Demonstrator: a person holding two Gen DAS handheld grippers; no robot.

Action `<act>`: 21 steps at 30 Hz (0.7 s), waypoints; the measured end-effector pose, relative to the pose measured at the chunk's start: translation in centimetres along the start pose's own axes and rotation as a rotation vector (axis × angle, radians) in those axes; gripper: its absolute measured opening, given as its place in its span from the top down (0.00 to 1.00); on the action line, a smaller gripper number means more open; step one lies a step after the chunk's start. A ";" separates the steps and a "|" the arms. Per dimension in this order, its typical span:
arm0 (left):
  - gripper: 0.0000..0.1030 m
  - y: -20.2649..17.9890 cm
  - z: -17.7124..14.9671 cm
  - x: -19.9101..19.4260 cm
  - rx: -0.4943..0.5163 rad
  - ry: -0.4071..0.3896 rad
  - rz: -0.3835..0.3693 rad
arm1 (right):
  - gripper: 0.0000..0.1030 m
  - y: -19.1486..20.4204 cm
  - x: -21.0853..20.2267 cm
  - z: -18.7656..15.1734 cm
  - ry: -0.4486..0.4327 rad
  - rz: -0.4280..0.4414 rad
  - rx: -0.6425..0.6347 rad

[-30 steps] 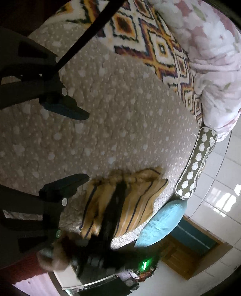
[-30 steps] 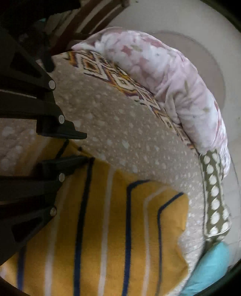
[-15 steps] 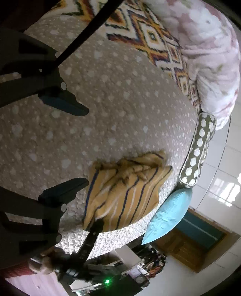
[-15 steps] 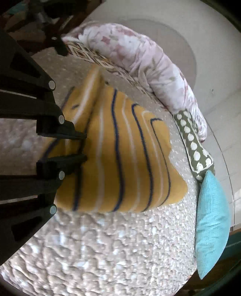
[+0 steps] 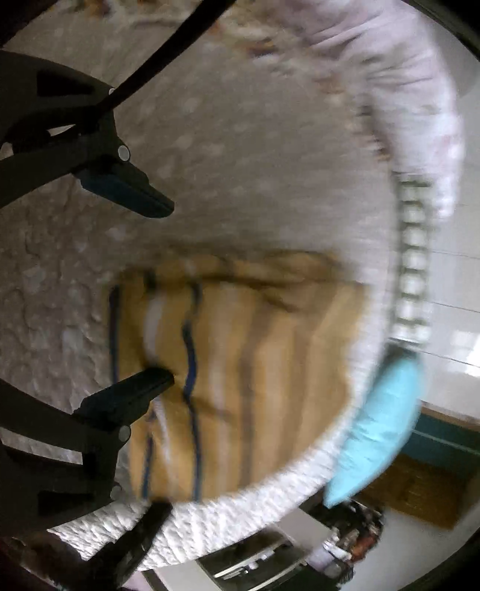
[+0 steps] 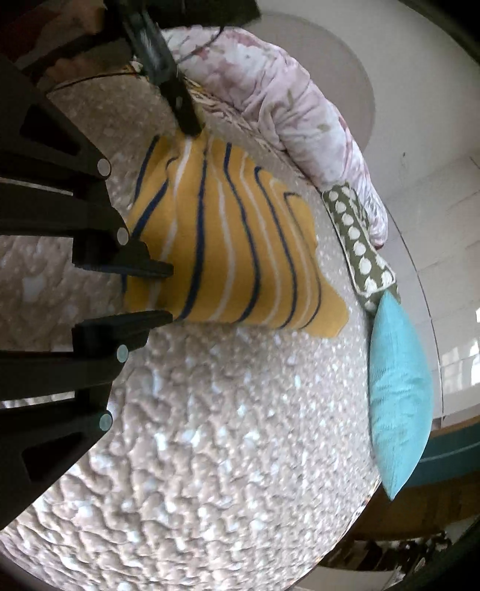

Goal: Fold small clothes

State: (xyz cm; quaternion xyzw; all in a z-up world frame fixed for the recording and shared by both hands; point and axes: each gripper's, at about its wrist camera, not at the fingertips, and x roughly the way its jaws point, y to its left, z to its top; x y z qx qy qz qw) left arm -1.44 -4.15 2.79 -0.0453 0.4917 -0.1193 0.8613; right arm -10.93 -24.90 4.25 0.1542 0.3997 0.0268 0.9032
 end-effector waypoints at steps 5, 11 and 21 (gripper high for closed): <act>0.10 1.5 -1.1 0.2 -0.089 -0.004 -0.052 | 0.76 -1.1 -0.5 -0.9 -0.020 -0.072 0.006; 0.10 1.1 -3.1 -1.2 -0.060 0.004 -0.015 | 0.76 -0.6 -2.3 -0.4 -0.080 -0.061 0.021; 0.10 1.5 -5.6 -7.2 -0.080 -0.096 -0.026 | 0.70 3.3 1.9 -0.7 -0.021 -0.077 -0.082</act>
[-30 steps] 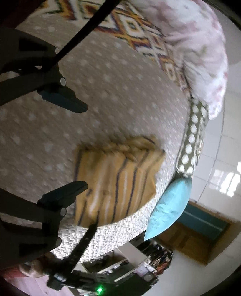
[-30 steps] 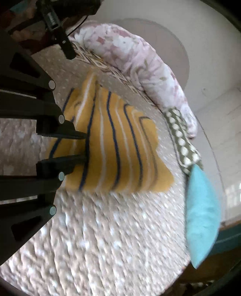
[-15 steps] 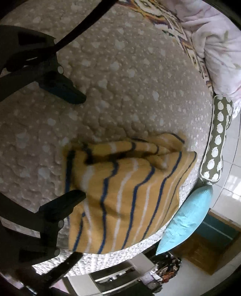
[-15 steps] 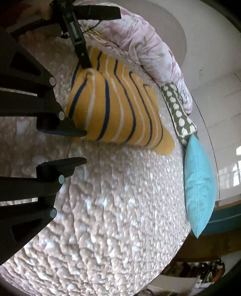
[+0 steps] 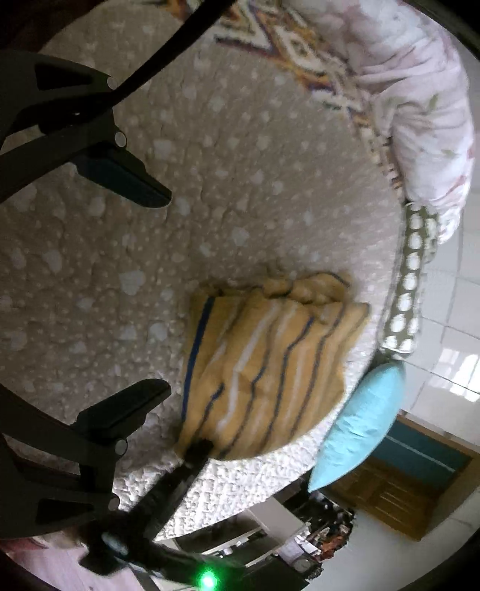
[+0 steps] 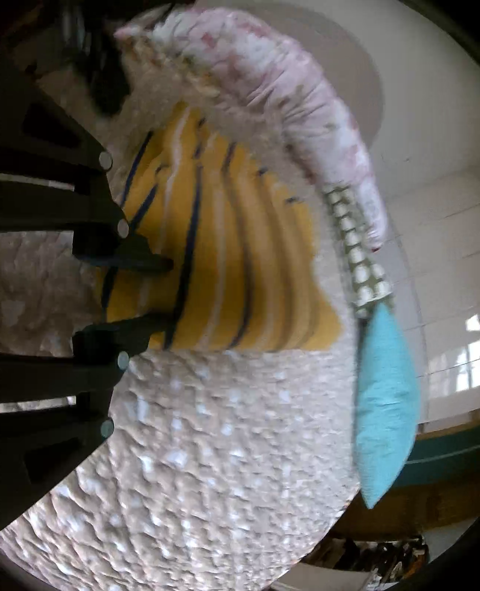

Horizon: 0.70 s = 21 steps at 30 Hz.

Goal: Fold small clothes

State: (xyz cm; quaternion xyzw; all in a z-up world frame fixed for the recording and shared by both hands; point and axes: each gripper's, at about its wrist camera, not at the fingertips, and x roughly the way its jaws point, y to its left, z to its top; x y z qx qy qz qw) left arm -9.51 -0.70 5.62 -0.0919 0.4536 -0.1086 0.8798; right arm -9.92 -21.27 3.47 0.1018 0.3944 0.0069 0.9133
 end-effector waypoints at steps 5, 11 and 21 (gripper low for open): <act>0.10 0.5 -0.2 -3.4 0.003 -0.098 0.042 | 0.67 1.6 -2.2 -0.4 -0.019 -0.090 -0.055; 0.10 1.0 -0.6 -7.4 -0.005 -0.195 0.109 | 0.67 6.7 -2.5 2.6 -0.065 0.030 -0.145; 0.00 -4.0 -1.9 -16.4 0.177 -0.611 0.421 | 0.64 3.2 -4.5 -2.4 0.022 -0.064 -0.033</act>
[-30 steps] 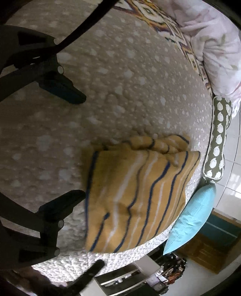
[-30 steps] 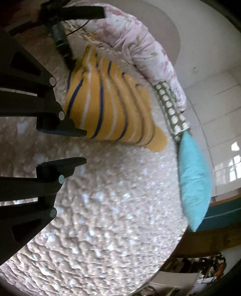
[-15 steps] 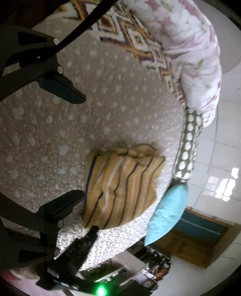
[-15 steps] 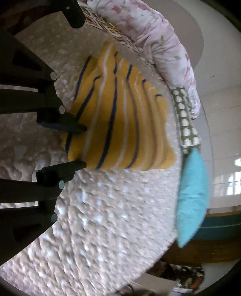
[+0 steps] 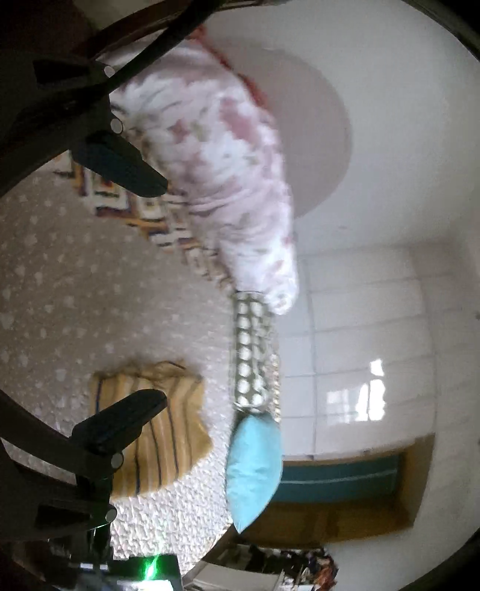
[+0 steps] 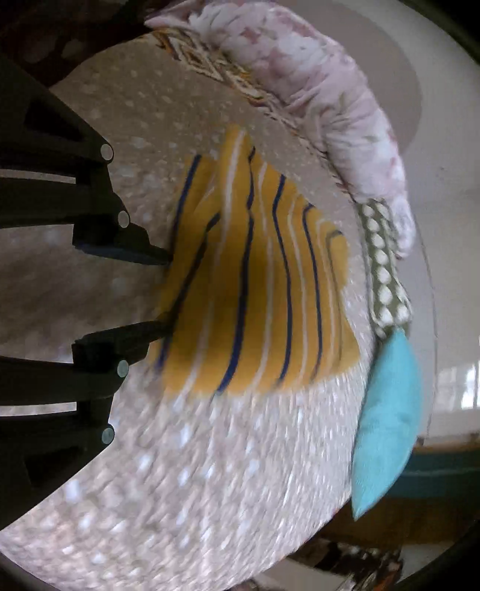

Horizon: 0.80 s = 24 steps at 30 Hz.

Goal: Fold small clothes

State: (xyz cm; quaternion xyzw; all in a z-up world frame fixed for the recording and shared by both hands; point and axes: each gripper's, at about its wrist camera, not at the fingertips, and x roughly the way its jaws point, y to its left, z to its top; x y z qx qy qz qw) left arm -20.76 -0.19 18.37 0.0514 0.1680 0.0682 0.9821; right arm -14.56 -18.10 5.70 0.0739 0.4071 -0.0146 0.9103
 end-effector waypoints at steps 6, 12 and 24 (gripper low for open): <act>0.00 -3.1 0.2 -3.3 0.050 -0.002 -0.149 | 0.58 -3.8 -5.5 -1.0 -0.105 -0.019 0.138; 0.00 -6.3 -0.7 -3.5 0.132 0.064 -0.251 | 0.53 -4.6 -7.3 -1.7 -0.118 -0.057 0.170; 0.00 -6.4 -3.5 -1.1 0.118 0.191 -0.271 | 0.48 -2.6 -6.1 -2.8 -0.092 -0.144 0.107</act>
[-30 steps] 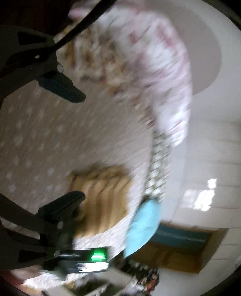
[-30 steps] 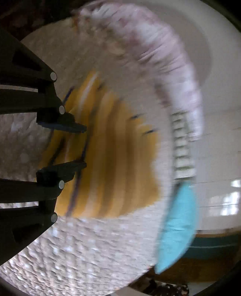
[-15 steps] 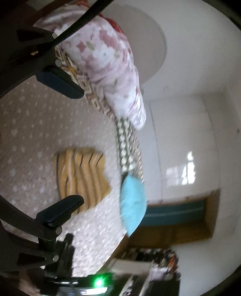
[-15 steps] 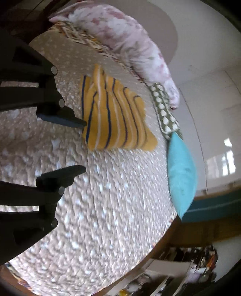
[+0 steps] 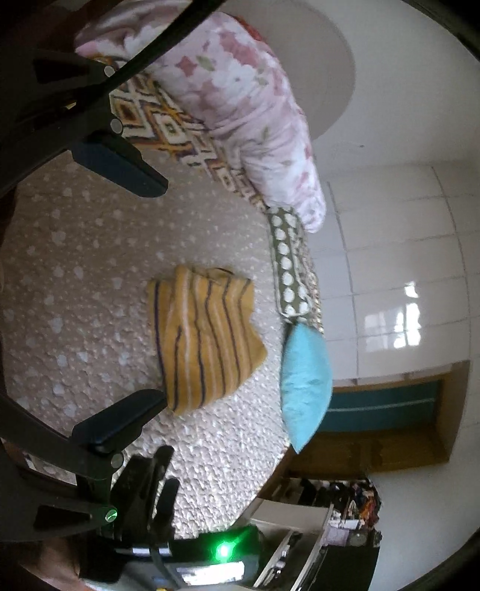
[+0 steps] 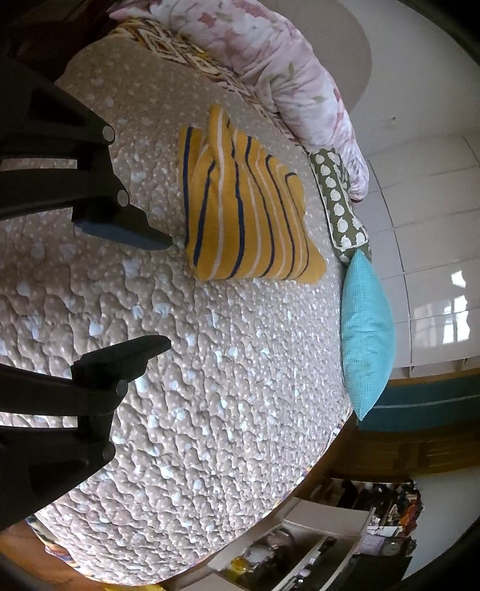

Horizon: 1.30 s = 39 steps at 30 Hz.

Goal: Fold small clothes

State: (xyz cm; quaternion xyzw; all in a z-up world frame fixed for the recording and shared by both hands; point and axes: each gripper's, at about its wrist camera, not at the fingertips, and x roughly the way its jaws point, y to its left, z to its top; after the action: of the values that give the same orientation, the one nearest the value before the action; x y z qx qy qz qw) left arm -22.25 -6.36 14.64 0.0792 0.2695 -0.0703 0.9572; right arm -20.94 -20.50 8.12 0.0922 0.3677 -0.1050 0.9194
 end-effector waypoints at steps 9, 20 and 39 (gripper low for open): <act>0.00 1.7 -2.3 3.2 -0.076 0.132 0.039 | 0.39 2.9 -0.2 -0.7 -0.025 -0.045 -0.112; 0.00 1.5 -3.2 4.0 -0.066 0.181 0.048 | 0.35 4.6 -0.3 -1.4 -0.045 -0.062 -0.184; 0.00 0.9 -4.4 6.0 -0.082 0.286 -0.038 | 0.33 3.4 1.0 -1.7 0.010 -0.110 -0.161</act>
State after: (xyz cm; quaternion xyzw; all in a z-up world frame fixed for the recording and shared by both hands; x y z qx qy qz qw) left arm -19.25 -5.23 7.91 0.0443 0.4070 -0.0651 0.9100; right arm -20.47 -16.91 6.54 -0.0018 0.3839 -0.1248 0.9149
